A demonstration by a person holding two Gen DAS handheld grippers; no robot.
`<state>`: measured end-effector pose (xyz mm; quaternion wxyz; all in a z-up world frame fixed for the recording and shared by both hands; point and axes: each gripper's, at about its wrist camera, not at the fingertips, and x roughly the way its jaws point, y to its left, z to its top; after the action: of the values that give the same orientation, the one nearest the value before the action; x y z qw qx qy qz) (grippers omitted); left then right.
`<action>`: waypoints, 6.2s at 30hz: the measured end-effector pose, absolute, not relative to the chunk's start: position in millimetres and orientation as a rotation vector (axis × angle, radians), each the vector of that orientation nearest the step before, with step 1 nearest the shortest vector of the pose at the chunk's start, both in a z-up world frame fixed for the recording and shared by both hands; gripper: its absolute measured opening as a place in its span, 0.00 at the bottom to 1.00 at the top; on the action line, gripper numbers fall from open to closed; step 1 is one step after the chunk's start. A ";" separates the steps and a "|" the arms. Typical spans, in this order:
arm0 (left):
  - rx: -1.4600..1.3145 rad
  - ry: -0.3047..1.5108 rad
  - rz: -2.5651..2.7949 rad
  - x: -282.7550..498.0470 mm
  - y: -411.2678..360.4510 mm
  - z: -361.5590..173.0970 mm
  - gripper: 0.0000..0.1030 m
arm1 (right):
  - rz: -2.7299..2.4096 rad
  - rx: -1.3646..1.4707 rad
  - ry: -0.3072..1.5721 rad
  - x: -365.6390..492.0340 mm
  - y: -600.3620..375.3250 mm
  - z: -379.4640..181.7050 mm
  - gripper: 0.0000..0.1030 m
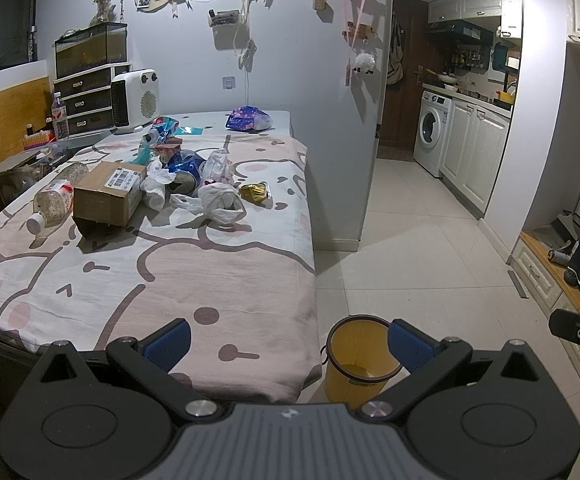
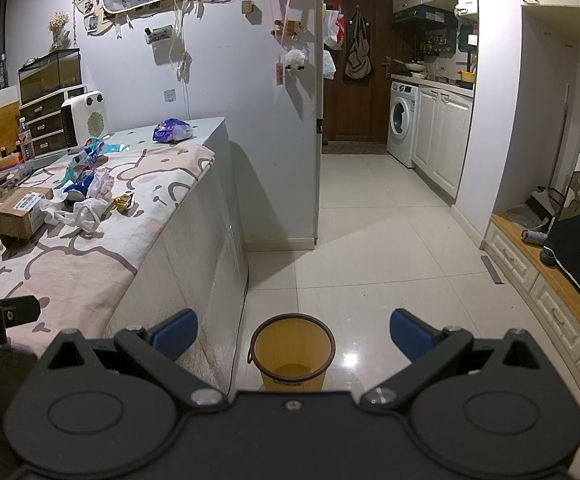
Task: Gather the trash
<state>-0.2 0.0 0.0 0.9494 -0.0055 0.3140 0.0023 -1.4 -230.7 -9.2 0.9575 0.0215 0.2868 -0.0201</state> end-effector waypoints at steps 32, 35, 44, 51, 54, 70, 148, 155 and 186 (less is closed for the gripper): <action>-0.011 0.637 0.004 -0.2 -0.3 0.0 1.00 | -0.044 0.046 0.585 -0.5 -230.8 -11.4 1.00; -0.011 0.637 0.004 -0.2 -0.3 0.0 1.00 | -0.045 0.046 0.584 -0.4 -230.7 -11.3 1.00; -0.012 0.636 0.004 -0.3 -0.2 0.0 1.00 | -0.045 0.046 0.584 -0.2 -230.6 -10.5 1.00; -0.010 0.634 0.005 0.0 -0.3 0.3 1.00 | -0.044 0.046 0.584 -0.3 -229.5 -8.3 1.00; -0.008 0.624 0.010 0.7 -4.1 3.8 1.00 | -0.044 0.045 0.577 1.2 -232.0 -10.3 1.00; -0.015 0.536 0.105 33.4 25.4 13.5 1.00 | 0.011 0.078 0.452 26.5 -225.2 4.4 1.00; 0.221 0.556 0.176 179.1 255.4 -62.2 0.62 | 0.697 0.128 0.535 258.5 -12.6 -62.9 0.06; 0.270 0.610 0.180 214.7 269.3 -75.1 0.44 | 0.715 0.127 0.531 248.8 -12.2 -55.2 0.06; -0.089 0.467 0.227 65.5 184.7 -65.8 0.02 | 0.673 0.192 0.486 124.0 -85.0 -49.6 0.09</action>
<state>65.5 184.7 -65.8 0.9655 -0.0441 0.2308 0.1124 124.0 -85.0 -49.6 0.9105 0.0930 0.2358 0.3266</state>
